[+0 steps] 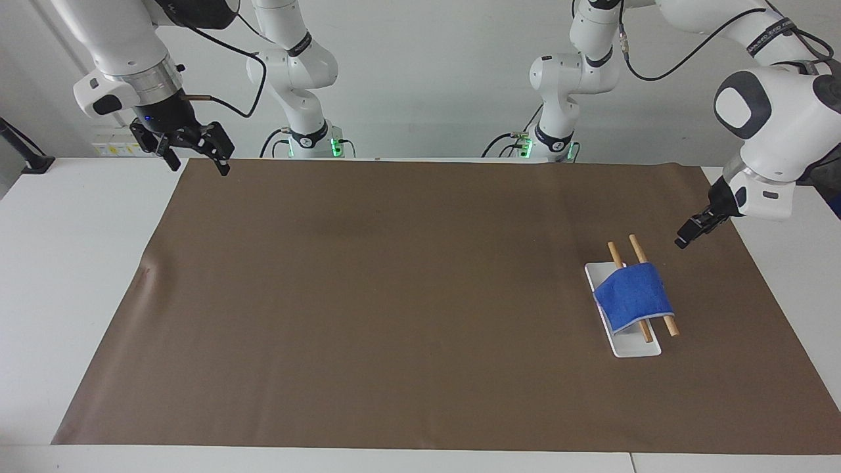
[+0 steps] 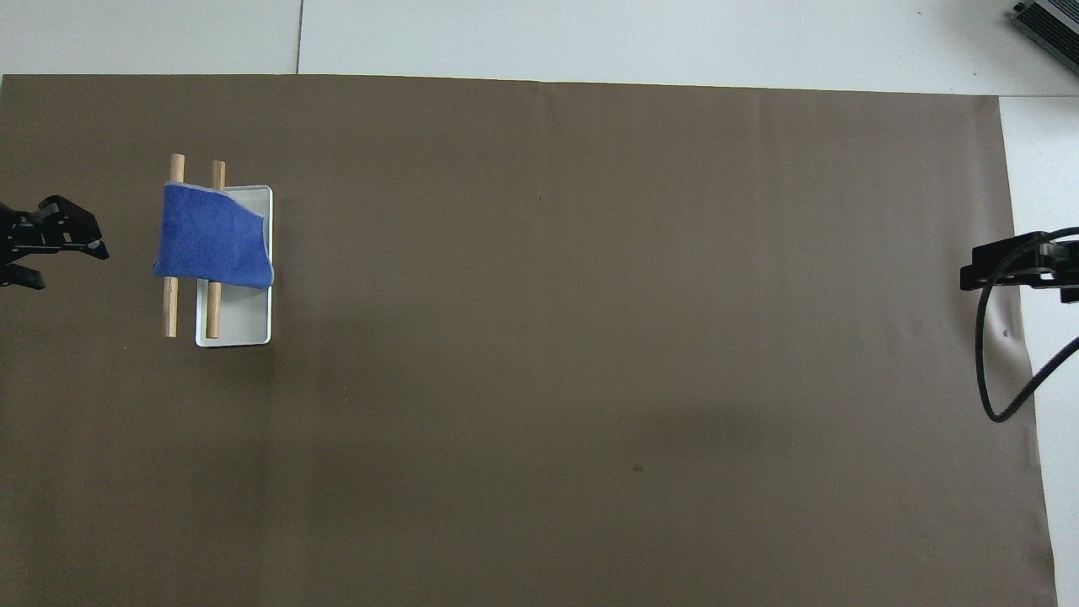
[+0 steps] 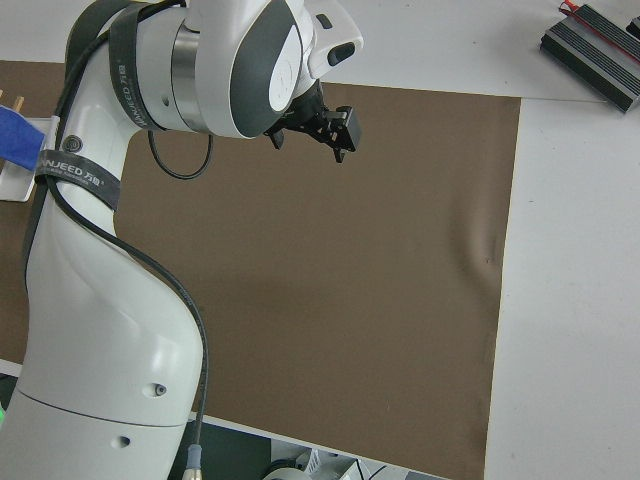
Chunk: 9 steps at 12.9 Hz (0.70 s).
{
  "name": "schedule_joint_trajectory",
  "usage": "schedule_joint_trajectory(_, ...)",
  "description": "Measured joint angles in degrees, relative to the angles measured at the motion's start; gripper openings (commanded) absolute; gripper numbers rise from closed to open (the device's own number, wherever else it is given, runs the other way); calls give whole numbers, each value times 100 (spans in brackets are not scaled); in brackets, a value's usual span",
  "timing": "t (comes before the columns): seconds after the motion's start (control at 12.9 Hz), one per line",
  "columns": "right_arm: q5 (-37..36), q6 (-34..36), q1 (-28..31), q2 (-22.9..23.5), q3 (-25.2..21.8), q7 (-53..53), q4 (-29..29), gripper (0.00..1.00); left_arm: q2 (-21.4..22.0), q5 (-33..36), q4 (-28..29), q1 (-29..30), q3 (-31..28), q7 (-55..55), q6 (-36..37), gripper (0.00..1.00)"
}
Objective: Right arm passes towel to left arm to hang
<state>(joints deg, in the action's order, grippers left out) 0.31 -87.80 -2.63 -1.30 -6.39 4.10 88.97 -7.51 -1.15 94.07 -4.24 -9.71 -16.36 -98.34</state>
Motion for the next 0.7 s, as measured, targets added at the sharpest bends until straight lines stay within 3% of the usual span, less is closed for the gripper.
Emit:
schedule_joint_trajectory(0.46,-9,-1,109,-13,55,0,2,100,-62,107,-990,-3,560,113,1457,73)
schedule_joint_trajectory(0.62,-9,-1,108,-13,85,0,2,100,-56,107,-1206,-2,672,127,1778,76)
schedule_joint_trajectory(0.7,-9,-1,108,-13,99,0,2,100,-46,108,-1302,-3,719,127,1878,83)
